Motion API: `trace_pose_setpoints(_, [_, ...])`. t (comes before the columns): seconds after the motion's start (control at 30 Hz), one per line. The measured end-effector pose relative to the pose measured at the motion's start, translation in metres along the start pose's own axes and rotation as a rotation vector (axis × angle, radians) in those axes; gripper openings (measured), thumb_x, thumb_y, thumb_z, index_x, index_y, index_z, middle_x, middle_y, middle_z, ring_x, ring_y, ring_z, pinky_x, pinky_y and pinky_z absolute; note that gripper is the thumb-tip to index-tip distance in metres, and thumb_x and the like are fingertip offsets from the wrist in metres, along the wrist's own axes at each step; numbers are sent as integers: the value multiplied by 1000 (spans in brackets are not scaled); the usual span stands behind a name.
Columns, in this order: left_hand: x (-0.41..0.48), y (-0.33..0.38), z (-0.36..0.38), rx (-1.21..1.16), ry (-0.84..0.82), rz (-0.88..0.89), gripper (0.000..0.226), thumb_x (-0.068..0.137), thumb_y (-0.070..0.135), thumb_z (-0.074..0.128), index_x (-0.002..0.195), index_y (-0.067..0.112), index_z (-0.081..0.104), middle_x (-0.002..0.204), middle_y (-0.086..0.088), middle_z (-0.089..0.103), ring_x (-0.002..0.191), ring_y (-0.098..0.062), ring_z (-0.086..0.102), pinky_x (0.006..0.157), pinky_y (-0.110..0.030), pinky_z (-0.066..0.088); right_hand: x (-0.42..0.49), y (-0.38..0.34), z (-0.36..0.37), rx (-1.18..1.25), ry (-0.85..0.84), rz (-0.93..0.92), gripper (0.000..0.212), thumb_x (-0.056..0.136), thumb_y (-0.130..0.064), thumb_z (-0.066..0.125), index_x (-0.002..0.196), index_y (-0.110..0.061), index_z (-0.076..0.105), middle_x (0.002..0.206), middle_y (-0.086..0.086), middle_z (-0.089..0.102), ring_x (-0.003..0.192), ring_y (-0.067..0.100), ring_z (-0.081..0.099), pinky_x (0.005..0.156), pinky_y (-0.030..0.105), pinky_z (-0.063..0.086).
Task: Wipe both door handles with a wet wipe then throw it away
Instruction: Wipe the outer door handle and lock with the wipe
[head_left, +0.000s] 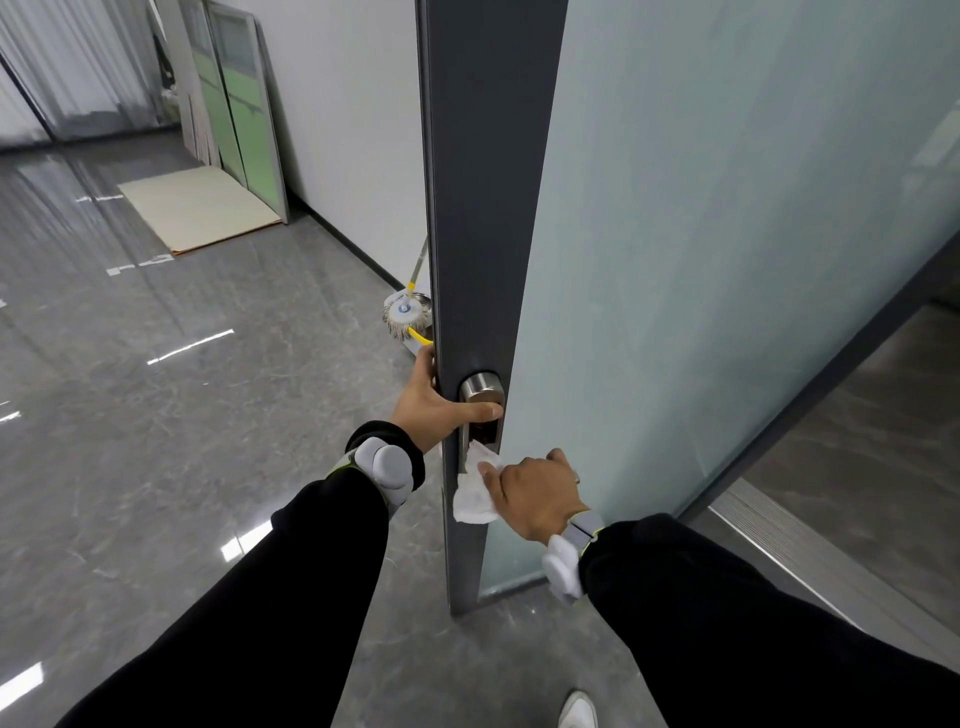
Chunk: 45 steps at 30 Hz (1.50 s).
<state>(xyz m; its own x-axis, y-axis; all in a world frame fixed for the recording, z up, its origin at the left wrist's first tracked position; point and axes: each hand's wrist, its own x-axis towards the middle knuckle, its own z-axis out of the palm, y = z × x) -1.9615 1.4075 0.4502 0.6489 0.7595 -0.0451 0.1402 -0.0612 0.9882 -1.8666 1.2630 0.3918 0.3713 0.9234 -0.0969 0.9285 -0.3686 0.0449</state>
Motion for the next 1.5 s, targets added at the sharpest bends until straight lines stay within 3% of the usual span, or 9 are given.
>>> trace_pose_setpoints(0.07, [1, -1, 0, -6, -2, -11, 93, 51, 18, 96, 127, 25, 43, 115, 7, 64, 105, -13, 66, 93, -39, 56, 4, -8, 2, 54, -23, 20, 52, 103, -40, 15, 115, -19, 61, 96, 9, 70, 90, 31, 63, 94, 47, 30])
trace_pose_setpoints(0.23, [2, -1, 0, -20, -5, -18, 93, 48, 18, 96, 125, 24, 44, 116, 4, 64, 106, -13, 67, 93, -40, 56, 14, -17, 8, 178, -35, 96, 49, 101, -39, 19, 116, -17, 60, 104, 7, 68, 94, 29, 62, 83, 38, 31])
trace_pose_setpoints(0.43, [1, -1, 0, -27, -1, -16, 93, 50, 16, 96, 126, 26, 44, 117, 5, 64, 105, -12, 67, 93, -42, 56, 21, -9, -7, 448, -101, 292, 43, 92, -55, 42, 86, -16, 59, 96, 8, 70, 92, 31, 65, 84, 38, 44])
trace_pose_setpoints(0.6, [1, 0, 1, -24, 9, -14, 93, 46, 21, 96, 124, 25, 46, 116, 3, 65, 103, -12, 68, 91, -42, 57, 24, 12, -17, 461, -119, 365, 42, 84, -63, 52, 81, -21, 57, 89, 2, 64, 96, 26, 53, 87, 40, 38])
trace_pose_setpoints(0.8, [0, 0, 2, -35, 9, -3, 87, 53, 10, 95, 124, 21, 45, 113, 4, 66, 102, -12, 68, 91, -39, 57, 20, 13, -15, 572, 36, 322, 31, 79, -27, 64, 100, -11, 47, 96, 11, 63, 84, 32, 58, 65, 34, 43])
trace_pose_setpoints(0.9, [0, 0, 1, -48, 4, -6, 89, 51, 11, 95, 124, 21, 45, 114, 2, 66, 104, -14, 68, 92, -40, 57, 15, 6, -9, 572, 142, 312, 34, 79, -20, 66, 101, -9, 43, 99, 10, 55, 85, 32, 55, 65, 35, 42])
trace_pose_setpoints(1.0, [1, 0, 1, -44, 9, -10, 91, 47, 16, 96, 122, 21, 46, 114, 2, 66, 103, -14, 68, 92, -41, 57, 14, -2, -5, 448, 253, 246, 12, 84, -19, 58, 92, -10, 58, 96, 10, 57, 92, 30, 53, 70, 35, 42])
trace_pose_setpoints(1.23, [-1, 0, 1, -32, 4, -8, 88, 53, 12, 95, 125, 22, 45, 114, 2, 66, 103, -14, 68, 90, -38, 57, 16, 8, -2, 725, 61, 163, 17, 94, -30, 47, 94, -13, 46, 86, 12, 66, 78, 33, 61, 70, 44, 52])
trace_pose_setpoints(1.5, [0, -1, 1, -30, 1, -3, 89, 55, 11, 95, 127, 21, 44, 114, 4, 65, 104, -12, 67, 92, -37, 57, 28, 7, -8, 778, -108, 214, 39, 78, -52, 69, 76, -23, 44, 83, -4, 59, 83, 22, 57, 72, 33, 45])
